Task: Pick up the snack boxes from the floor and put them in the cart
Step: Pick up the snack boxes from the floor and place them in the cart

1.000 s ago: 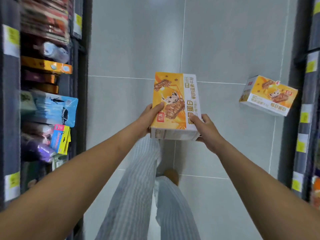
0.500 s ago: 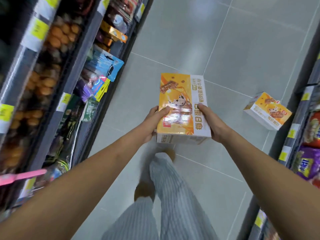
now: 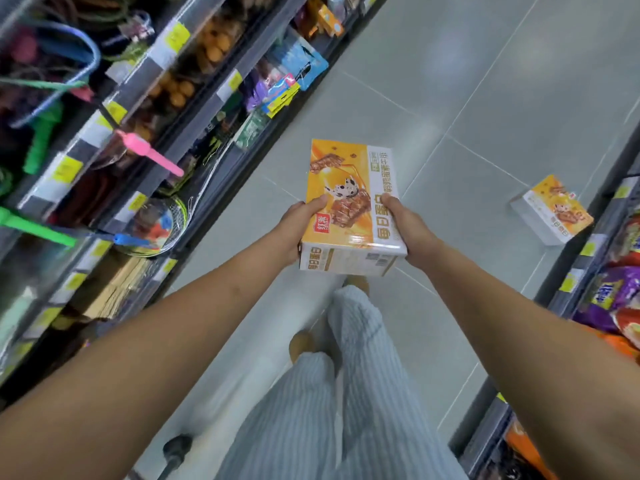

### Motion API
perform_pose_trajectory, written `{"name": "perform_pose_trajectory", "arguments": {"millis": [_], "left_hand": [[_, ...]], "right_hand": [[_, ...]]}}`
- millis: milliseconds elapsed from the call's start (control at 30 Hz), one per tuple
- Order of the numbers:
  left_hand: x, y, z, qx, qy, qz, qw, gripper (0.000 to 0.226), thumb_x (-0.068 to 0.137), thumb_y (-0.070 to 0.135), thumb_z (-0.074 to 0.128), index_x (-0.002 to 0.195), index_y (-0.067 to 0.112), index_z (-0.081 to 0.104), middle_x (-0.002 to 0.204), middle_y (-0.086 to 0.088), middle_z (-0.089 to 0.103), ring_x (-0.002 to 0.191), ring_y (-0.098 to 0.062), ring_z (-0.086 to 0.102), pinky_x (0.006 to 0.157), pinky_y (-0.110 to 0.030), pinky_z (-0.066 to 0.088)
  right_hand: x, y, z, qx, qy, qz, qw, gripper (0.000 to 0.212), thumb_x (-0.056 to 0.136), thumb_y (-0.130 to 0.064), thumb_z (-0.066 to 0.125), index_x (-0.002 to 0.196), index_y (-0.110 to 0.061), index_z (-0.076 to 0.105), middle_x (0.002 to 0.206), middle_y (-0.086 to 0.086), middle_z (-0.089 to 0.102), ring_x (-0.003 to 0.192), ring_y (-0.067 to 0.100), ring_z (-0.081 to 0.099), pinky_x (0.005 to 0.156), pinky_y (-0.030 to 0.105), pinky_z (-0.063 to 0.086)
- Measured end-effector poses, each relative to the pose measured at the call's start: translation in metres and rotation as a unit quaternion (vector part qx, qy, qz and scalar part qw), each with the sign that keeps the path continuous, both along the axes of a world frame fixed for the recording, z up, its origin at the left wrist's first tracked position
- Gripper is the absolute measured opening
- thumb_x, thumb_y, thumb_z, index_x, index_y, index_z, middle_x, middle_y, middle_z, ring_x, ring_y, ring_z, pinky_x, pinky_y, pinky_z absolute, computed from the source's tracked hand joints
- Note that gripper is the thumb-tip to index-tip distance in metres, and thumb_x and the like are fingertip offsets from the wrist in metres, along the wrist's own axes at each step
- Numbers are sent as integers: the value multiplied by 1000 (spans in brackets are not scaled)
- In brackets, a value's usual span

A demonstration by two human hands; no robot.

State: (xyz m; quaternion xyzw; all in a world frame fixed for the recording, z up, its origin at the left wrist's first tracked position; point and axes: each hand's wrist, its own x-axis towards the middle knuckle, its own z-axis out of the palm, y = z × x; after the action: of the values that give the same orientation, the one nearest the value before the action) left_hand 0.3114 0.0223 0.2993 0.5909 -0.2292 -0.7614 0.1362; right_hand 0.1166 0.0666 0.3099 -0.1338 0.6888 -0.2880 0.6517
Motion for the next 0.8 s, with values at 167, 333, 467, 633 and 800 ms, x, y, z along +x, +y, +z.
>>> {"name": "perform_pose_trajectory", "arguments": {"millis": [167, 333, 467, 633, 800], "left_hand": [[48, 72, 26, -14, -7, 63, 998, 66, 77, 49, 66, 132, 15, 50, 113, -12, 70, 98, -29, 70, 78, -40, 58], [76, 146, 39, -31, -38, 136, 989, 70, 76, 53, 67, 133, 17, 47, 109, -8, 72, 89, -23, 73, 57, -29, 58], [116, 217, 59, -52, -44, 193, 979, 77, 71, 58, 67, 135, 19, 46, 107, -5, 73, 89, -21, 72, 69, -35, 59], [168, 288, 85, -74, -61, 252, 963, 65, 77, 53, 66, 129, 17, 52, 104, -7, 73, 87, -21, 72, 71, -33, 55], [243, 356, 120, -110, -55, 367, 922, 43, 87, 37, 63, 121, 11, 60, 107, -13, 71, 87, -28, 69, 81, -38, 56]], "right_hand": [[44, 50, 22, 3, 15, 51, 999, 29, 88, -48, 58, 94, -20, 67, 106, 10, 73, 97, 32, 69, 99, 52, 49], [70, 92, 40, -31, 13, 103, 994, 29, 92, -43, 58, 102, -17, 66, 105, 10, 72, 85, 25, 70, 96, 46, 52], [110, 137, 60, -73, 18, 184, 980, 28, 93, -45, 55, 98, -19, 66, 108, 11, 72, 88, 28, 69, 97, 48, 51], [169, 186, 81, -86, 32, 242, 966, 33, 90, -47, 57, 103, -18, 66, 108, 12, 72, 94, 31, 69, 97, 51, 50], [263, 224, 107, -114, 11, 314, 942, 27, 92, -47, 56, 95, -22, 66, 92, 6, 75, 81, 24, 71, 90, 45, 55]]}}
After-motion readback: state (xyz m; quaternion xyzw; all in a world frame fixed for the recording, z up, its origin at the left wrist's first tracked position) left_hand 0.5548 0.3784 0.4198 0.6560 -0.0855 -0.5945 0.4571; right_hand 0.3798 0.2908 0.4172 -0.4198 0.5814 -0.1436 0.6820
